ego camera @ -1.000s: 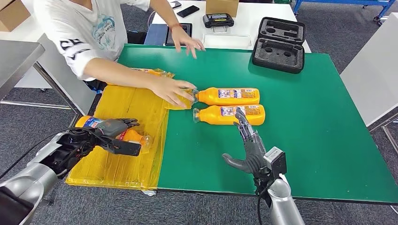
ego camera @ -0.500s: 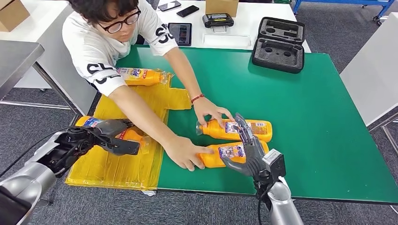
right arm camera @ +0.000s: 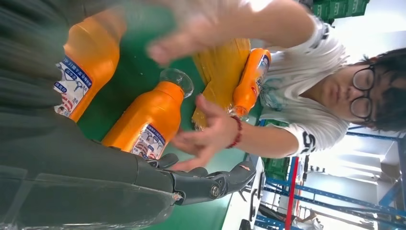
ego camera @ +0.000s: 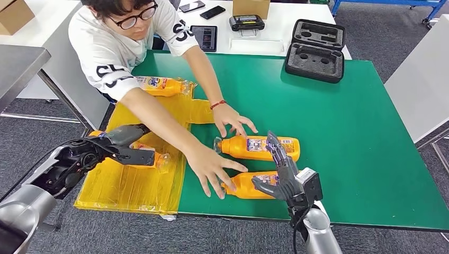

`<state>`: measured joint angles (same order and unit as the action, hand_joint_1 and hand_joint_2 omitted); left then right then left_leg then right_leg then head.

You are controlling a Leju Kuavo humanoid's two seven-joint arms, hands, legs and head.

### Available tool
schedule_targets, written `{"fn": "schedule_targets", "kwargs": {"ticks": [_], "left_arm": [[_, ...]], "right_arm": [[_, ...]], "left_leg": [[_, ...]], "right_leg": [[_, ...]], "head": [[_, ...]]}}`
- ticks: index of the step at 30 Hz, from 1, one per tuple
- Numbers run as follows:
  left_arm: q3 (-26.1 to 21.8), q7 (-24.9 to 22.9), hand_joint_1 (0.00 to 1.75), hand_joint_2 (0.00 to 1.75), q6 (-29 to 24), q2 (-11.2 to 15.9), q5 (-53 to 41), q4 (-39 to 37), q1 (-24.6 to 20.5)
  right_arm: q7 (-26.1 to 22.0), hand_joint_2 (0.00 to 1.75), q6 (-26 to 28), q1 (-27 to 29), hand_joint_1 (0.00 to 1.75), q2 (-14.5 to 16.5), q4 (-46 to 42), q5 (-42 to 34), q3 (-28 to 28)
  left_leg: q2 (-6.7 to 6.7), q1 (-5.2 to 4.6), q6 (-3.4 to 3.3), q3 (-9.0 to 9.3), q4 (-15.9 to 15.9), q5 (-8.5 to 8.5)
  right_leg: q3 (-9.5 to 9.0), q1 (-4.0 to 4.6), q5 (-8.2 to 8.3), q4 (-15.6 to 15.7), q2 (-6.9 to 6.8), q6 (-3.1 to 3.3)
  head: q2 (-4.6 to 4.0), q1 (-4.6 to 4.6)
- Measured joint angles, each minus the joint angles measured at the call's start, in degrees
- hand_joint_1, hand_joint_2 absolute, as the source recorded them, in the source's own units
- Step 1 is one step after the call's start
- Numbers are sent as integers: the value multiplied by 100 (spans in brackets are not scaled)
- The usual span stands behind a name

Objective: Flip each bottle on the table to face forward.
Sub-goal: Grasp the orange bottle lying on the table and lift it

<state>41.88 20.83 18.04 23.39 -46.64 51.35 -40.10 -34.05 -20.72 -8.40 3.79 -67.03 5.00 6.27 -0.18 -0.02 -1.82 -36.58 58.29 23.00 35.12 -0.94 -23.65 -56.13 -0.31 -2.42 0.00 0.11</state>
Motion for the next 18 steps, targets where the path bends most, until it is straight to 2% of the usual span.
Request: {"fn": "schedule_targets", "kwargs": {"ticks": [13,15,18], "left_arm": [[-182,77,0,0,-126,-79,95,87,13],[-300,219,0,0,-365,-144,267,118,58],[-720,603,0,0,-1073,-332,791,395,338]], "right_arm": [[168,175,53,-28,0,15,-18,41,-55],[185,175,66,2,0,19,-41,67,-61],[242,175,110,126,0,21,-177,242,-77]], "left_leg": [[1,1,0,0,0,0],[1,-1,0,0,0,0],[2,-4,0,0,0,1]], "right_leg": [[1,0,0,0,0,0],[1,-1,0,0,0,0],[1,-3,0,1,1,0]], "head": [[0,0],[0,0],[0,-1]]}}
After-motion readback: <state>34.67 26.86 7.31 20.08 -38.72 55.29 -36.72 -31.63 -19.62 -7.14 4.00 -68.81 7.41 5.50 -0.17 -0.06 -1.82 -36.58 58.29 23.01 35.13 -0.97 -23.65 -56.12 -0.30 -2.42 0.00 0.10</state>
